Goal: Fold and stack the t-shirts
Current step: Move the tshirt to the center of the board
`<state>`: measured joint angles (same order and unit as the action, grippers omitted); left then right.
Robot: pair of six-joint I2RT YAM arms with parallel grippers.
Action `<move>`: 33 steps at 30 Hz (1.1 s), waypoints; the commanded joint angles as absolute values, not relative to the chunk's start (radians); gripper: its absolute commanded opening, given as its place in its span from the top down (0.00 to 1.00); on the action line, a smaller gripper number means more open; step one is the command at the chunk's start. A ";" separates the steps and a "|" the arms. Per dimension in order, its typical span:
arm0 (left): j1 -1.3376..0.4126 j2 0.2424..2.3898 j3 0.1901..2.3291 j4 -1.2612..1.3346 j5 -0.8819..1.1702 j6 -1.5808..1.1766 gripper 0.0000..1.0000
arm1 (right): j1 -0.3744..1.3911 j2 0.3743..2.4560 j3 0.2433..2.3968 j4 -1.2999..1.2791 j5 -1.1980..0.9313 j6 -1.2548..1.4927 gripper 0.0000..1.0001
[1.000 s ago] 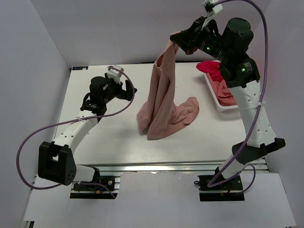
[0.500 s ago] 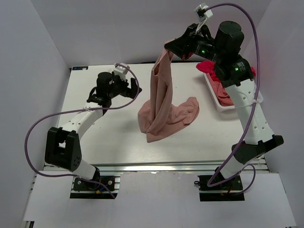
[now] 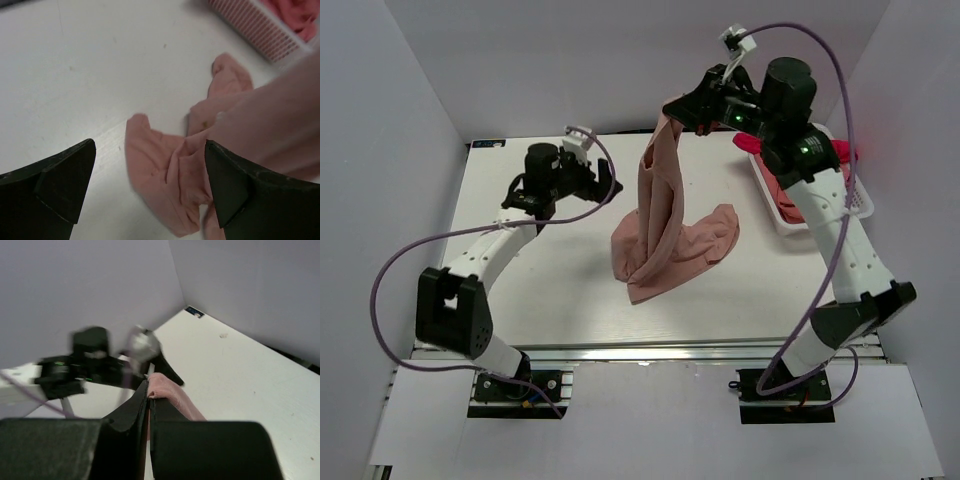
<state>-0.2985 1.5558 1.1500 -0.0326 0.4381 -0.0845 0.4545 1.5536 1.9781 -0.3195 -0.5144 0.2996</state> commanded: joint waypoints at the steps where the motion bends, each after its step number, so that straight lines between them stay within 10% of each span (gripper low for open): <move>1: -0.305 1.408 1.255 -0.083 0.468 -0.103 0.02 | 0.454 1.611 1.964 -0.278 -0.457 0.265 1.00; 14: -0.305 1.396 1.022 -0.069 0.350 0.041 0.02 | 0.399 1.957 2.095 -0.192 -0.173 0.064 1.00; 17: -0.305 1.454 1.008 -0.090 0.347 0.067 0.02 | 0.394 2.035 2.088 -0.092 -0.152 0.069 0.11; 33: -0.304 1.643 0.905 -0.014 0.385 0.058 0.02 | 0.439 1.437 1.164 0.002 0.552 0.268 0.11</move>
